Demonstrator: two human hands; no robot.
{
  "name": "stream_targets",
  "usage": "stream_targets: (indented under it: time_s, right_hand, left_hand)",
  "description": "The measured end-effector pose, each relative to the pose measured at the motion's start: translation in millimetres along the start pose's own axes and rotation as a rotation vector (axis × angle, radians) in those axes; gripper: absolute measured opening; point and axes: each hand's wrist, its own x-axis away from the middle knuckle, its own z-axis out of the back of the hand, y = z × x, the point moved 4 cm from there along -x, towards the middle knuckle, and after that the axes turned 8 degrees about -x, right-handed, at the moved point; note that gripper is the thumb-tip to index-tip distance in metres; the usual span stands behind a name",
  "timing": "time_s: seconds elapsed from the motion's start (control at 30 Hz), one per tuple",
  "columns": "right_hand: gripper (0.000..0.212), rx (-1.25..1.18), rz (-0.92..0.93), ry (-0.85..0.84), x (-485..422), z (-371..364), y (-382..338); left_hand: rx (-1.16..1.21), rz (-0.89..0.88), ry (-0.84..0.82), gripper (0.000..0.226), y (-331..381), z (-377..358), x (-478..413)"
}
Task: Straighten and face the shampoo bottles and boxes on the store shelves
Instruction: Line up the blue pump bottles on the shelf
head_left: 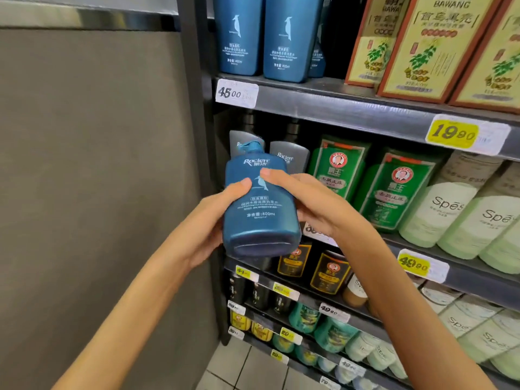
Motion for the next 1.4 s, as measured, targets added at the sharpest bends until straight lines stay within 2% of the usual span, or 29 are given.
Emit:
stream_targets:
  time_s: [0.2, 0.3, 0.37, 0.47, 0.53, 0.67, 0.8, 0.9, 0.97, 1.03, 1.2, 1.4]
  right_hand:
    - [0.042, 0.031, -0.066, 0.023, -2, -9, -2]
    - [0.060, -0.048, 0.001, -0.060, 8, -7, -3]
    - [0.062, -0.068, 0.099, -0.083, 16, -4, -7]
    - [0.059, -0.046, 0.302, 0.094, 20, 4, -30]
    - [0.046, -0.069, 0.424, 0.261, 18, 13, -51]
    - [0.031, -0.050, 0.551, 0.453, 10, 34, -100]
    - [0.032, -0.070, 0.634, 0.505, 0, 53, -139]
    - [0.036, -0.001, 0.700, 0.621, -6, 65, -157]
    - [0.038, 0.080, 0.729, 0.704, -8, 72, -163]
    - [0.033, 0.147, 0.747, 0.752, -9, 76, -166]
    - [0.034, 0.317, 0.804, 0.825, -19, 79, -165]
    - [0.035, 0.398, 0.799, 0.892, -32, 81, -166]
  left_hand:
    - [0.014, 0.026, 0.028, 0.049, 4, 3, 11]
    - [-0.124, -0.111, 0.170, 0.055, 8, 5, 11]
    - [-0.214, -0.239, 0.265, 0.056, 18, 4, 10]
    - [-0.284, -0.383, 0.282, 0.048, 41, -5, -6]
    - [-0.300, -0.465, 0.309, 0.044, 64, -15, -23]
    - [-0.425, -0.563, 0.288, 0.038, 113, -37, -65]
    - [-0.572, -0.677, 0.322, 0.035, 153, -51, -97]
    - [-0.692, -0.701, 0.451, 0.043, 167, -55, -114]
    - [-0.661, -0.704, 0.501, 0.046, 170, -54, -119]
    - [-0.641, -0.728, 0.469, 0.046, 168, -55, -122]
    - [-0.602, -0.754, 0.456, 0.047, 160, -57, -133]
    - [-0.573, -0.746, 0.450, 0.049, 156, -53, -147]
